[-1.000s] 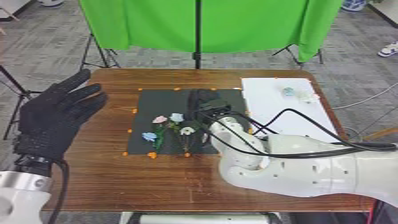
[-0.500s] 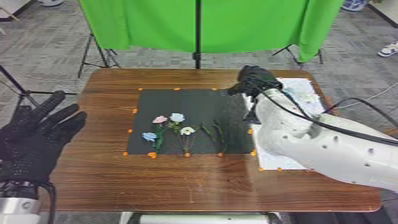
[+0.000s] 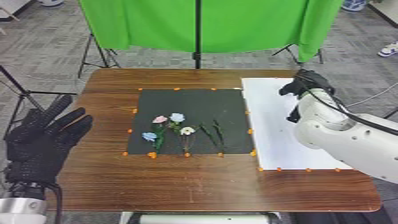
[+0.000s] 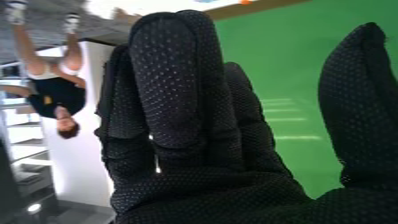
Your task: Arrange flowers
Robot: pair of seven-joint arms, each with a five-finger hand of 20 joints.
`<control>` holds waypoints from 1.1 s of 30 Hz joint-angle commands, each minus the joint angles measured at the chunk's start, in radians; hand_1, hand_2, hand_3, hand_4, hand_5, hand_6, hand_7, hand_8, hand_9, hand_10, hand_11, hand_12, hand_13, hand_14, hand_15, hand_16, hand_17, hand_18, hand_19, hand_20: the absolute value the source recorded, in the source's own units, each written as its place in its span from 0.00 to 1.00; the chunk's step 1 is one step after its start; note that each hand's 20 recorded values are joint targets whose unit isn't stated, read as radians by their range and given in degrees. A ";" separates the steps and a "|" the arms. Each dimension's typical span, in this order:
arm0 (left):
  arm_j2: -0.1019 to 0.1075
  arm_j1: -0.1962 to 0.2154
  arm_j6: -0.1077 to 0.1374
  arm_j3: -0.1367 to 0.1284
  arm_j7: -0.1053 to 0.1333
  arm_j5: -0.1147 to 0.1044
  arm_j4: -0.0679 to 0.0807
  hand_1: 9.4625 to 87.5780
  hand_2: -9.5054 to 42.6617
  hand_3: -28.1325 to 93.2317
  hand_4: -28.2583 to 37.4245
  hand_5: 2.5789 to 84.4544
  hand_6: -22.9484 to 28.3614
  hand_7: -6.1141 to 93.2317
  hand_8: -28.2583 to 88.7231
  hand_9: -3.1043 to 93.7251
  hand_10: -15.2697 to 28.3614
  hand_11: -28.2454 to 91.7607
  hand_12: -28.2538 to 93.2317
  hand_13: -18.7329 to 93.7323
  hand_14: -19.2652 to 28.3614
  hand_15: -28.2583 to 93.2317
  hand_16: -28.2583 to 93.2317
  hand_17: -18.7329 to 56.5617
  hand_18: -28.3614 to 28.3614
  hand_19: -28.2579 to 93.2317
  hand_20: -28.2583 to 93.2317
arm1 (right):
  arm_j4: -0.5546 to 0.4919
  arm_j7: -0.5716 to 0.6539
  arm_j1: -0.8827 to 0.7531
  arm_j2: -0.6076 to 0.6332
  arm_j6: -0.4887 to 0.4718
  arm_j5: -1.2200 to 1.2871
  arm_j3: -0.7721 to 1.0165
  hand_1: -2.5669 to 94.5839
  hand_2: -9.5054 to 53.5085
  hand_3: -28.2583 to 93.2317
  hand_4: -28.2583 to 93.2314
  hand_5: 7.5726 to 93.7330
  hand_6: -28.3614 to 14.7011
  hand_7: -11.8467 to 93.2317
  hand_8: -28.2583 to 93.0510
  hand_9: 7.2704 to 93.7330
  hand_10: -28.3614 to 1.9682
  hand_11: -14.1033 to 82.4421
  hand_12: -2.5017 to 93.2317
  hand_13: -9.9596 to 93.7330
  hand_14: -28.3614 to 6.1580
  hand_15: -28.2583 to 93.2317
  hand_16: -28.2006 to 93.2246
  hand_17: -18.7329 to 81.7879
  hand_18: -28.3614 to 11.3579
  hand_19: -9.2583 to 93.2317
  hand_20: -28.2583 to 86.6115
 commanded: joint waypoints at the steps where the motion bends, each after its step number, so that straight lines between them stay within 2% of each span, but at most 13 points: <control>1: 0.002 0.007 0.011 0.008 0.002 -0.007 0.003 0.12 0.36 0.85 0.00 0.39 0.63 0.22 0.16 0.36 0.85 0.46 0.32 0.38 1.00 0.64 0.16 0.12 1.00 0.73 0.27 | 0.045 0.005 0.018 0.033 0.005 0.013 -0.020 0.36 0.02 0.82 0.01 0.47 0.56 0.21 0.15 0.79 0.43 0.38 0.18 0.84 0.57 0.73 0.35 0.57 0.16 1.00 0.24; 9: 0.001 -0.015 0.002 0.023 -0.014 -0.003 0.007 0.13 0.36 0.85 0.00 0.40 0.64 0.22 0.16 0.36 0.85 0.46 0.32 0.38 1.00 0.64 0.16 0.12 1.00 0.73 0.27 | 0.112 0.007 -0.001 0.002 -0.063 0.014 -0.027 0.36 0.00 0.83 0.00 0.45 0.58 0.21 0.15 0.79 0.44 0.39 0.18 0.84 0.58 0.73 0.35 0.57 0.17 1.00 0.23; 13: 0.004 -0.016 0.003 0.028 -0.005 -0.003 0.006 0.13 0.36 0.85 0.00 0.40 0.64 0.22 0.16 0.36 0.85 0.46 0.32 0.38 1.00 0.64 0.16 0.12 1.00 0.73 0.27 | 0.155 -0.002 0.005 -0.011 -0.108 0.017 -0.032 0.37 0.00 0.83 0.00 0.39 0.61 0.21 0.15 0.78 0.44 0.39 0.18 0.84 0.59 0.73 0.36 0.57 0.17 1.00 0.23; 17: 0.002 -0.026 -0.004 0.031 -0.011 -0.001 0.010 0.13 0.36 0.85 0.00 0.40 0.64 0.22 0.16 0.36 0.85 0.46 0.32 0.38 1.00 0.64 0.16 0.12 1.00 0.73 0.28 | 0.204 -0.017 0.035 -0.025 -0.143 0.014 -0.063 0.37 0.00 0.83 0.00 0.33 0.65 0.21 0.15 0.77 0.43 0.38 0.18 0.84 0.59 0.73 0.36 0.57 0.17 1.00 0.23; 20: 0.007 -0.032 -0.008 0.039 -0.003 -0.003 0.011 0.13 0.35 0.85 0.00 0.40 0.64 0.22 0.16 0.36 0.85 0.46 0.32 0.38 1.00 0.64 0.16 0.13 1.00 0.73 0.28 | 0.252 -0.036 0.047 -0.040 -0.174 0.045 -0.067 0.38 0.00 0.83 0.00 0.31 0.69 0.21 0.15 0.76 0.43 0.38 0.18 0.84 0.59 0.73 0.36 0.57 0.18 1.00 0.23; 22: 0.008 -0.046 -0.017 0.054 0.001 -0.002 0.018 0.13 0.35 0.85 0.00 0.40 0.64 0.22 0.16 0.36 0.85 0.46 0.32 0.38 1.00 0.64 0.16 0.13 1.00 0.73 0.28 | 0.278 -0.098 0.067 -0.033 -0.191 0.081 -0.081 0.39 0.00 0.83 0.00 0.31 0.72 0.22 0.14 0.76 0.43 0.38 0.18 0.83 0.60 0.73 0.36 0.57 0.19 0.99 0.22; 23: 0.005 -0.049 -0.016 0.053 -0.007 -0.001 0.016 0.13 0.35 0.85 0.00 0.40 0.64 0.22 0.16 0.36 0.85 0.46 0.32 0.38 1.00 0.64 0.16 0.13 1.00 0.73 0.28 | 0.293 -0.095 0.068 -0.041 -0.199 0.078 -0.084 0.40 0.00 0.83 0.00 0.33 0.74 0.23 0.14 0.75 0.44 0.38 0.18 0.83 0.60 0.73 0.36 0.56 0.19 0.99 0.22; 26: 0.002 -0.032 -0.017 0.045 0.007 0.002 0.010 0.13 0.35 0.85 0.00 0.40 0.64 0.22 0.16 0.36 0.85 0.46 0.32 0.38 1.00 0.64 0.16 0.13 1.00 0.73 0.28 | 0.317 -0.133 0.065 -0.055 -0.138 0.008 -0.126 0.46 0.00 0.84 0.00 0.48 0.79 0.25 0.12 0.77 0.57 0.36 0.17 0.84 0.65 0.72 0.35 0.57 0.24 0.98 0.21; 28: 0.000 -0.037 -0.016 0.046 0.007 0.002 0.010 0.13 0.35 0.85 0.00 0.40 0.64 0.22 0.16 0.36 0.85 0.46 0.32 0.38 1.00 0.64 0.16 0.13 1.00 0.73 0.28 | 0.310 -0.157 0.069 -0.047 -0.080 -0.033 -0.167 0.51 0.00 0.80 0.00 0.64 0.80 0.25 0.14 0.83 0.67 0.32 0.21 0.86 0.70 0.70 0.37 0.58 0.28 0.98 0.22; 29: -0.001 -0.035 -0.020 0.046 0.006 0.004 0.010 0.13 0.35 0.85 0.00 0.40 0.64 0.22 0.16 0.36 0.85 0.46 0.32 0.38 1.00 0.64 0.16 0.13 1.00 0.73 0.28 | 0.302 -0.150 0.087 -0.042 -0.042 -0.050 -0.213 0.53 0.00 0.79 0.00 0.68 0.80 0.25 0.16 0.85 0.69 0.30 0.23 0.87 0.71 0.70 0.37 0.59 0.29 0.98 0.23; 30: -0.002 -0.037 -0.022 0.047 0.003 0.005 0.010 0.13 0.35 0.85 0.00 0.40 0.64 0.22 0.16 0.36 0.85 0.46 0.32 0.38 1.00 0.64 0.16 0.13 1.00 0.73 0.28 | 0.297 -0.154 0.088 -0.037 -0.036 -0.067 -0.223 0.58 0.00 0.74 0.00 0.79 0.79 0.26 0.20 0.91 0.75 0.25 0.28 0.89 0.74 0.69 0.38 0.60 0.31 0.98 0.24; 31: -0.002 -0.033 -0.028 0.046 0.004 0.006 0.011 0.13 0.35 0.85 0.00 0.40 0.64 0.22 0.16 0.36 0.85 0.46 0.32 0.38 1.00 0.64 0.16 0.13 1.00 0.73 0.28 | 0.291 -0.149 0.084 -0.035 -0.019 -0.076 -0.229 0.59 0.00 0.73 0.00 0.84 0.79 0.26 0.22 0.95 0.77 0.23 0.30 0.90 0.75 0.69 0.39 0.60 0.31 0.98 0.25; 33: -0.003 -0.035 -0.021 0.051 0.003 0.004 0.010 0.13 0.35 0.85 0.00 0.40 0.64 0.22 0.16 0.36 0.85 0.46 0.32 0.38 1.00 0.64 0.16 0.13 1.00 0.73 0.28 | 0.281 -0.146 0.070 -0.030 0.007 -0.094 -0.223 0.62 0.00 0.72 0.00 0.90 0.78 0.27 0.24 0.99 0.78 0.22 0.32 0.92 0.78 0.69 0.39 0.61 0.33 0.99 0.26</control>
